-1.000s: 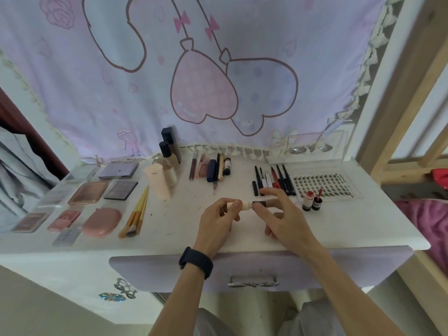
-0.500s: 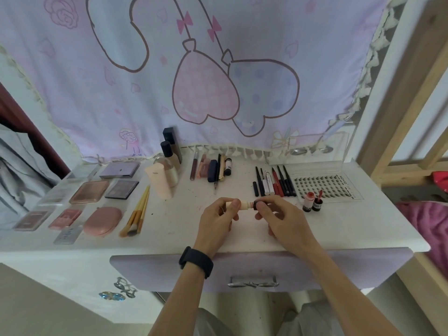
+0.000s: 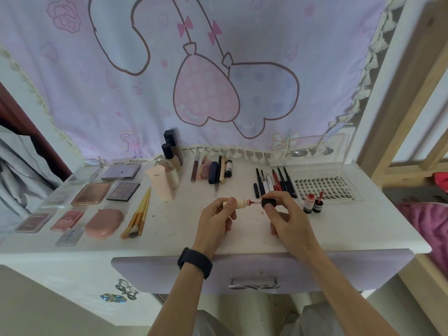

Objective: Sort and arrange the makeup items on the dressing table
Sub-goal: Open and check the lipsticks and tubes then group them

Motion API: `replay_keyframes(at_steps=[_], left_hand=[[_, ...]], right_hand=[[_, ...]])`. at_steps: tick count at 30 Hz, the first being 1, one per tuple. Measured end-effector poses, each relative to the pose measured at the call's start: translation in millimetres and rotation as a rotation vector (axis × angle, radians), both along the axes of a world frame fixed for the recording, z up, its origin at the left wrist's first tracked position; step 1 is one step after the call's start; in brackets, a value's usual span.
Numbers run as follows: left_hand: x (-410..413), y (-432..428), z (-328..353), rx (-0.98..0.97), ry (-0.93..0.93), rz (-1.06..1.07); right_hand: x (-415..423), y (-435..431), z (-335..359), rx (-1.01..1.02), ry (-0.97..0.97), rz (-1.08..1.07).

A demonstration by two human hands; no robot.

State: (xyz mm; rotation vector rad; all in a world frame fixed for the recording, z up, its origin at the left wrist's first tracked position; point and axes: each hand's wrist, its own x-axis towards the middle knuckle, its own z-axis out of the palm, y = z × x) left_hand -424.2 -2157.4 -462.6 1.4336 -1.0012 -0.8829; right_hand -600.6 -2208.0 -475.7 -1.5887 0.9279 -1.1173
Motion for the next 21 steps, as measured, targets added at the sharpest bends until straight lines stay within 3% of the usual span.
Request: replay_keyframes(at_steps=[7,14,21], left_hand=[[4.4,1.2,-1.4,-0.032,0.114,0.019],[12.1,-1.0,-5.0,-0.081,0.294,0.085],[19.3,-2.7,2.9,-0.007,0.449,0.119]], right_hand=[[0.4,2.8,-1.8,-0.046,0.051,-0.027],[-1.8,-5.0,-5.7,0.052,-0.088,-0.088],[3.1,-1.9,-3.3,0.042,0.004,-0.088]])
